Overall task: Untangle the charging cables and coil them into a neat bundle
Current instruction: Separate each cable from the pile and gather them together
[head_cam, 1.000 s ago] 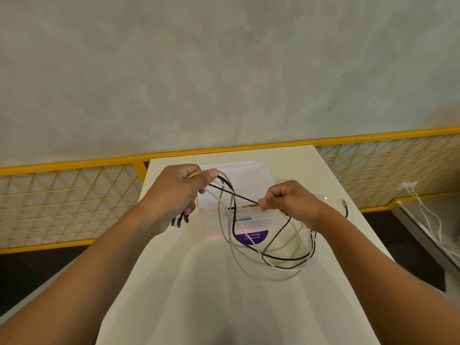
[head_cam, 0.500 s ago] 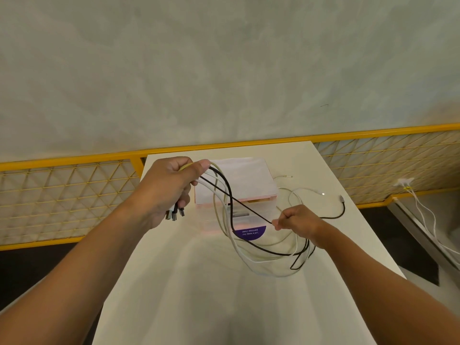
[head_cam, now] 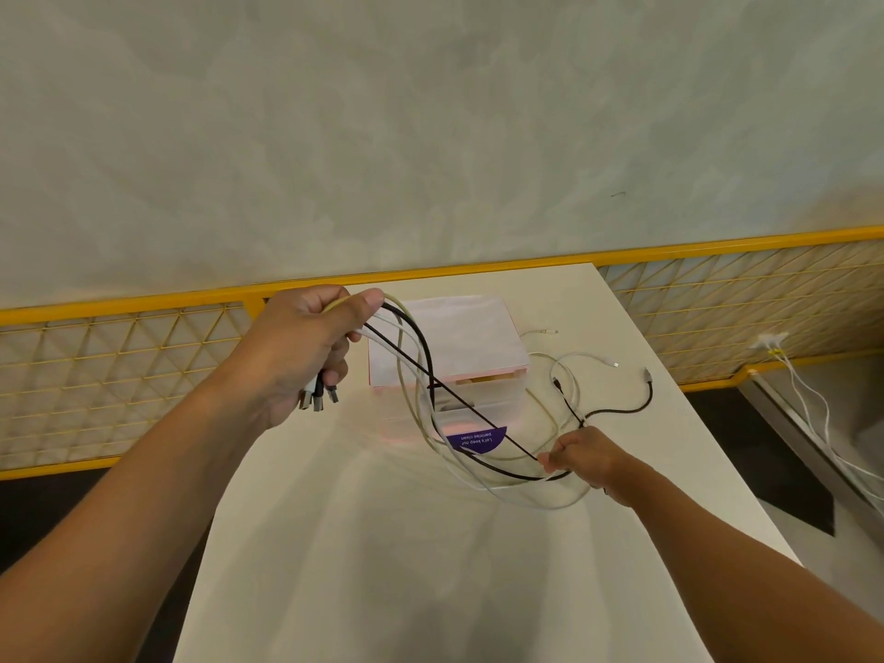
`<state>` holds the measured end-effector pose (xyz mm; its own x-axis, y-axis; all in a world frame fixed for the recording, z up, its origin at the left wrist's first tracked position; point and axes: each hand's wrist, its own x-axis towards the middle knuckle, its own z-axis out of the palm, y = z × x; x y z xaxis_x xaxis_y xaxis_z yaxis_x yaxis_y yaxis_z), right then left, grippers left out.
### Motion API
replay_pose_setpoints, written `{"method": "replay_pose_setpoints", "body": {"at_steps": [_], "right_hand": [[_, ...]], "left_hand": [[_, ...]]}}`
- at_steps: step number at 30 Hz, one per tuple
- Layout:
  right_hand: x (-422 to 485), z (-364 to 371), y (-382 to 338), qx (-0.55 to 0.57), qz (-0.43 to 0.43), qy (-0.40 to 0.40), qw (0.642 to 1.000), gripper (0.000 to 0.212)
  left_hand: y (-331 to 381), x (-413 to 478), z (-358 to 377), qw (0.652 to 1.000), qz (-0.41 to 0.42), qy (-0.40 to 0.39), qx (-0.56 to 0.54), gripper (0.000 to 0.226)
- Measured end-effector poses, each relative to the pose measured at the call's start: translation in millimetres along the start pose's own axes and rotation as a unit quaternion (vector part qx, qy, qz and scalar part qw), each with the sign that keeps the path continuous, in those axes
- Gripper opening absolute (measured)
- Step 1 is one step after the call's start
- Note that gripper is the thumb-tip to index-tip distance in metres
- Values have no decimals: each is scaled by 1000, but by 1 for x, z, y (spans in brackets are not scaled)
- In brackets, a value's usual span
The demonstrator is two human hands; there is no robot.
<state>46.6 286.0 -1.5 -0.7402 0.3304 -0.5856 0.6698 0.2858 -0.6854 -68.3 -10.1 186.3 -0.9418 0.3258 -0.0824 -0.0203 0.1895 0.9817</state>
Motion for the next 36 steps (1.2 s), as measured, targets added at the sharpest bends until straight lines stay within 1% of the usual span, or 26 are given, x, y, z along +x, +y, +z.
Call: {"method": "replay_pose_setpoints", "body": {"at_steps": [4,7,8,10,12,13,16,17,19,21,24,27,31,36], "right_hand": [[3,4,0,-32,-4,-13,999,24],[1,7,-16,-87,-49,-55,993,19],[-2,7,-26,-85,-73,-49,993,16],[-14,7,-52,-49,-138,-7,989,12],[-32,8,-87,-4,-221,29,975,11],[-43,9,-105,19,-260,34,965,10],[-81,17,-150,55,-353,-8,934,5],[-89,21,-159,47,-373,-21,926,7],[-100,32,-172,6,-397,-16,918,15],[-103,39,-179,-1,-402,-9,916,15],[-107,41,-184,44,-379,-34,924,21],[-107,37,-182,32,-355,-38,934,26],[-99,25,-176,9,-309,-37,950,27],[-81,6,-156,30,-268,-48,962,26]], "left_hand": [[0,-1,2,1000,-8,-4,12,41],[-3,-1,5,1000,-20,0,22,43],[-5,0,7,999,-26,3,24,43],[-9,0,11,999,-37,6,23,44],[-11,0,15,999,-44,5,24,44],[-11,-1,17,999,-46,5,25,44],[-9,-1,23,998,-50,9,25,44],[-7,-1,25,998,-48,12,27,44],[-5,-1,27,999,-39,17,30,43],[-4,-1,28,999,-33,18,27,44],[-5,-3,28,999,-30,14,31,51],[-7,-5,28,998,-31,16,50,45],[-10,-5,25,996,-37,13,76,43],[-13,1,13,998,-43,20,51,44]]}}
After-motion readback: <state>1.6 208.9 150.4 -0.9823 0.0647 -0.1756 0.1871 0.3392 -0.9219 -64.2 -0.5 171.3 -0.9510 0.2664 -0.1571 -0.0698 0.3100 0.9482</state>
